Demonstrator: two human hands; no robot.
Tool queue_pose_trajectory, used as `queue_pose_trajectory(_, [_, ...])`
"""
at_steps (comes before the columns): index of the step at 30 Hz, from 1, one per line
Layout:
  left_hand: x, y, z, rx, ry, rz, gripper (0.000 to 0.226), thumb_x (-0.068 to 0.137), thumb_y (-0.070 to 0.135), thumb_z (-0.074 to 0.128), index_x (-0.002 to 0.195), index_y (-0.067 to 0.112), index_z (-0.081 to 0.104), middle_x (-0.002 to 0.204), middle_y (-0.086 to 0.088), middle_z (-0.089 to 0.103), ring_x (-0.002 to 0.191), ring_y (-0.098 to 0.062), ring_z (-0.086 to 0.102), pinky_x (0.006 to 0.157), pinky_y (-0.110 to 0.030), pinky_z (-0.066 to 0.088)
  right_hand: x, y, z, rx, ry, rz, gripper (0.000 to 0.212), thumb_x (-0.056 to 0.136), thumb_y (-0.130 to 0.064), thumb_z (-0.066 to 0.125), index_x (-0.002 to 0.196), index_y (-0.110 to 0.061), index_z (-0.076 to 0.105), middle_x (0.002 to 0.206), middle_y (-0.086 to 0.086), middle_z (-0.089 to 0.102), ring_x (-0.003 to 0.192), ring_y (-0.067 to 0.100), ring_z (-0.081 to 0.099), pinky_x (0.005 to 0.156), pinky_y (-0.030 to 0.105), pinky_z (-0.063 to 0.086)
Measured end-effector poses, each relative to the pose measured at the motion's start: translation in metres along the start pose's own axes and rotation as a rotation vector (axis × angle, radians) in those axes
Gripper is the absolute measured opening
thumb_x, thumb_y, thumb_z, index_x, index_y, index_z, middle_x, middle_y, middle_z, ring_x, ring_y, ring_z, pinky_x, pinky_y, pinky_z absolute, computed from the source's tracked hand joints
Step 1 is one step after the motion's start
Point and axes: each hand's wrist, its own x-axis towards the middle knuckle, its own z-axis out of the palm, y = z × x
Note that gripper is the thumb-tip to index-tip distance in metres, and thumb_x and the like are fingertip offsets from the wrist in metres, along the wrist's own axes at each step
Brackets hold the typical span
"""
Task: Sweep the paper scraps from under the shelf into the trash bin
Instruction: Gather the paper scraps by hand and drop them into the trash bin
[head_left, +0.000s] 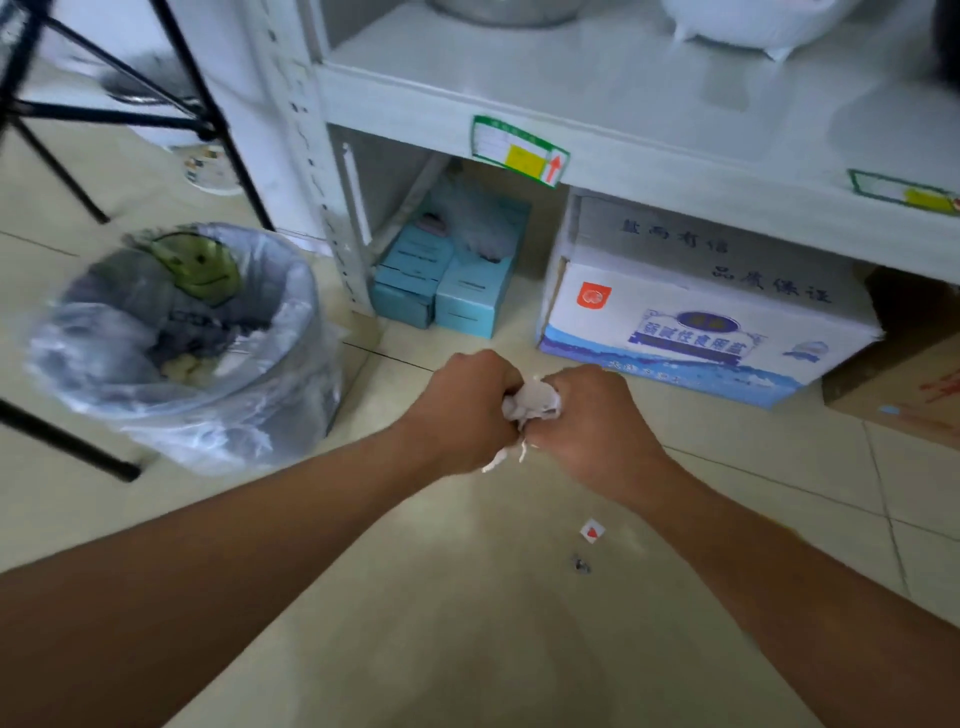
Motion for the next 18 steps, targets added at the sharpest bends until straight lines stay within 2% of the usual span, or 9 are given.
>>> queue_pose_trajectory(3, [-0.013, -0.025, -0.047, 0.049, 0.104, -0.035, 0.011, 0.068, 0.016, 0.077, 0.072, 0.011, 0.069, 0.069, -0.007, 0.069, 0.064, -0.022, 0.063, 0.055, -0.027, 0.046, 0.022, -0.047, 0.007, -0.001, -0.006, -0.103, 0.029, 0.068, -0.021, 0.072, 0.048, -0.019, 0.05, 0.048, -0.002, 0.048, 0.049, 0.011, 0.047, 0.045, 0.023, 0.028])
queue_pose_trajectory(5, [-0.021, -0.044, -0.076, 0.054, 0.162, -0.073, 0.012, 0.066, 0.016, 0.077, 0.074, 0.011, 0.071, 0.071, -0.008, 0.071, 0.067, -0.023, 0.067, 0.059, -0.031, 0.054, 0.04, -0.076, 0.019, -0.045, 0.006, -0.183, 0.02, 0.071, -0.023, 0.074, 0.059, -0.013, 0.061, 0.056, 0.002, 0.057, 0.057, 0.016, 0.055, 0.045, 0.026, 0.032])
queue_pose_trajectory(7, [-0.029, -0.066, -0.102, 0.062, 0.198, -0.125, 0.011, 0.067, 0.014, 0.075, 0.076, 0.008, 0.072, 0.072, -0.011, 0.073, 0.068, -0.023, 0.068, 0.06, -0.032, 0.054, 0.059, -0.105, 0.034, -0.086, -0.008, -0.243, 0.024, 0.072, -0.026, 0.074, 0.06, -0.012, 0.057, 0.061, 0.004, 0.056, 0.064, 0.022, 0.055, 0.048, 0.027, 0.032])
queue_pose_trajectory(9, [-0.035, -0.089, -0.126, 0.082, 0.228, -0.185, 0.009, 0.067, 0.013, 0.075, 0.073, 0.007, 0.071, 0.072, -0.012, 0.072, 0.066, -0.021, 0.065, 0.056, -0.028, 0.048, 0.076, -0.134, 0.049, -0.094, -0.016, -0.284, 0.036, 0.071, -0.027, 0.073, 0.051, -0.014, 0.047, 0.052, 0.0, 0.046, 0.062, 0.023, 0.052, 0.044, 0.027, 0.027])
queue_pose_trajectory(11, [-0.042, -0.111, -0.147, 0.086, 0.257, -0.233, 0.01, 0.065, 0.012, 0.076, 0.073, 0.009, 0.072, 0.073, -0.011, 0.073, 0.068, -0.02, 0.066, 0.057, -0.028, 0.047, 0.093, -0.163, 0.063, -0.044, -0.043, -0.311, 0.035, 0.071, -0.026, 0.074, 0.049, -0.016, 0.048, 0.05, 0.001, 0.047, 0.061, 0.024, 0.057, 0.043, 0.026, 0.028])
queue_pose_trajectory(14, [-0.048, -0.143, -0.173, 0.044, 0.282, -0.327, 0.013, 0.063, 0.009, 0.079, 0.075, 0.008, 0.073, 0.073, -0.014, 0.073, 0.059, -0.016, 0.058, 0.053, -0.026, 0.045, 0.117, -0.2, 0.085, -0.047, -0.107, -0.37, 0.017, 0.07, -0.024, 0.076, 0.069, -0.01, 0.067, 0.069, 0.008, 0.063, 0.071, 0.027, 0.065, 0.05, 0.027, 0.041])
queue_pose_trajectory(16, [-0.048, -0.162, -0.185, -0.002, 0.303, -0.4, 0.019, 0.061, 0.01, 0.083, 0.077, 0.007, 0.073, 0.075, -0.019, 0.072, 0.057, -0.019, 0.054, 0.055, -0.029, 0.047, 0.132, -0.218, 0.097, -0.05, -0.135, -0.375, 0.019, 0.07, -0.02, 0.076, 0.083, -0.007, 0.07, 0.08, 0.011, 0.068, 0.076, 0.027, 0.067, 0.055, 0.029, 0.047])
queue_pose_trajectory(18, [-0.048, -0.177, -0.191, -0.049, 0.308, -0.452, 0.019, 0.06, 0.01, 0.086, 0.071, 0.007, 0.071, 0.068, -0.018, 0.067, 0.056, -0.019, 0.05, 0.055, -0.027, 0.043, 0.143, -0.23, 0.11, -0.078, -0.173, -0.377, 0.02, 0.071, -0.017, 0.075, 0.088, -0.008, 0.069, 0.082, 0.01, 0.068, 0.077, 0.027, 0.065, 0.053, 0.028, 0.045])
